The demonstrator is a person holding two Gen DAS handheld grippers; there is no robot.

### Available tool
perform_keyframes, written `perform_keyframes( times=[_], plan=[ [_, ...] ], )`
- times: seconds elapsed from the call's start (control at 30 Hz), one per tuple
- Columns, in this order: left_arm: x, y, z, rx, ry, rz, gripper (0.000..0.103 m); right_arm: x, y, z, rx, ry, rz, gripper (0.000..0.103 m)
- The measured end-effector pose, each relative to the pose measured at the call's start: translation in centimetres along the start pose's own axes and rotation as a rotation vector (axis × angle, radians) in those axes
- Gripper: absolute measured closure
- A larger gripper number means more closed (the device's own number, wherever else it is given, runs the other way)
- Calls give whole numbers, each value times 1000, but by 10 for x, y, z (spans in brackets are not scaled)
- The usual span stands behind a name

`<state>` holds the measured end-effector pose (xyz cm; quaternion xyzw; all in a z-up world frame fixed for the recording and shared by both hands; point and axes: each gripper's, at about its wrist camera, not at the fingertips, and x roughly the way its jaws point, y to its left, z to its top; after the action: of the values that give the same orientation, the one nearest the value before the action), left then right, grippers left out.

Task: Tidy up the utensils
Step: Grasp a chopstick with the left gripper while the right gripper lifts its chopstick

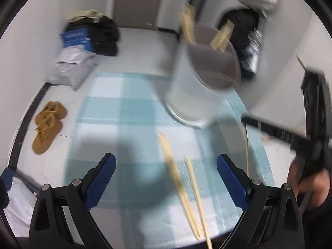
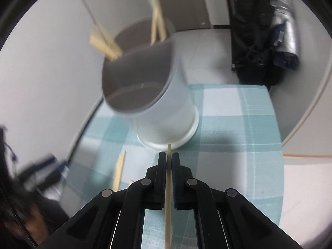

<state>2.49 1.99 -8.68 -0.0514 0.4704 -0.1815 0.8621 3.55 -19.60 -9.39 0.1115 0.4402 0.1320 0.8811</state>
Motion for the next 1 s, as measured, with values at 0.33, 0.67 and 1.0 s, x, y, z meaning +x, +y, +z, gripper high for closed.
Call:
perform_keyframes(
  times=[0.33, 0.67, 1.0],
  plan=[
    [28, -35, -9, 84, 131, 31, 9, -26, -40, 3, 164, -115, 59, 99],
    [49, -47, -6, 145, 198, 47, 39, -31, -60, 0, 201, -145, 67, 99],
    [63, -60, -3, 189, 256, 53, 59, -33, -61, 0, 189, -143, 55, 99]
  ],
)
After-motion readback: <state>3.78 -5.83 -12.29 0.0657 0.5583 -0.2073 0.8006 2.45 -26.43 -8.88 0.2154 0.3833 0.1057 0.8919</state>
